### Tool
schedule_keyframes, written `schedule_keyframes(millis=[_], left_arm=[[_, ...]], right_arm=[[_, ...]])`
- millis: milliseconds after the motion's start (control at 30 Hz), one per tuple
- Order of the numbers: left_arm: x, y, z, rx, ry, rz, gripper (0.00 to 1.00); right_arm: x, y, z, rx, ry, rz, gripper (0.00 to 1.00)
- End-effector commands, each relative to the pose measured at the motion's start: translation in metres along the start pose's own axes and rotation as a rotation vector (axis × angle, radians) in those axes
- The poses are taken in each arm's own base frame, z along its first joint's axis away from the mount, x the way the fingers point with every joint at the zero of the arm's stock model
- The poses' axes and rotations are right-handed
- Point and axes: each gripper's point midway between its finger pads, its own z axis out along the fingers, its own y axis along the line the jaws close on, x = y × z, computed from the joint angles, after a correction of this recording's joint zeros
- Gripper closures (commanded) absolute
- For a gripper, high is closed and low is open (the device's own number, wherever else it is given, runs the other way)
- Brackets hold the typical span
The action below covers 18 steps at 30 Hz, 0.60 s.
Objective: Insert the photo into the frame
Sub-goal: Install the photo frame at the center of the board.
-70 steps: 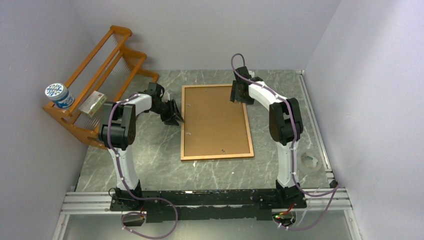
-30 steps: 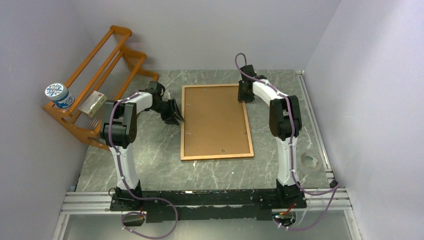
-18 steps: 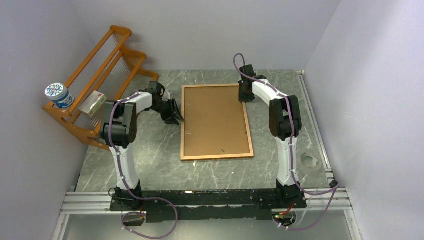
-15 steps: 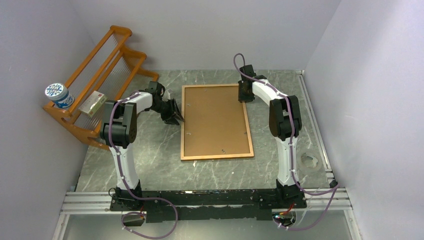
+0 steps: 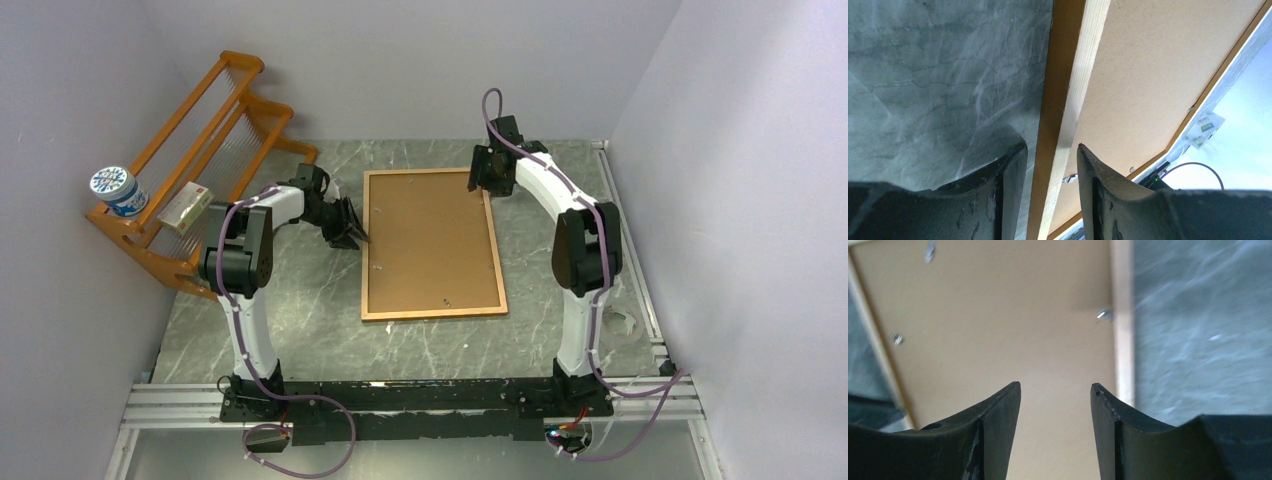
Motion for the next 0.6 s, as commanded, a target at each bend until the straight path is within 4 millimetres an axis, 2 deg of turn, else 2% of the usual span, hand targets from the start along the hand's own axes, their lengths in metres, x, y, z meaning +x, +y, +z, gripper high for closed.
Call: schedule_keyframes(millis=[0, 167, 300, 433, 567], left_arm=[[0.007, -0.001, -0.006, 0.007, -0.022, 0.007, 0.53], [0.028, 0.004, -0.007, 0.017, 0.009, 0.002, 0.57], [0.043, 0.007, -0.007, 0.034, 0.038, -0.011, 0.63], [0.054, 0.008, -0.007, 0.05, 0.065, -0.026, 0.68], [0.06, 0.005, -0.003, 0.065, 0.088, -0.02, 0.76]], right_arm=[[0.049, 0.066, -0.02, -0.27, 0.117, 0.056, 0.48], [0.104, 0.128, -0.026, -0.506, 0.211, 0.026, 0.62], [0.138, 0.165, -0.021, -0.589, 0.275, -0.031, 0.69], [0.162, 0.19, -0.013, -0.629, 0.315, -0.062, 0.7], [0.175, 0.204, -0.004, -0.655, 0.342, -0.062, 0.8]])
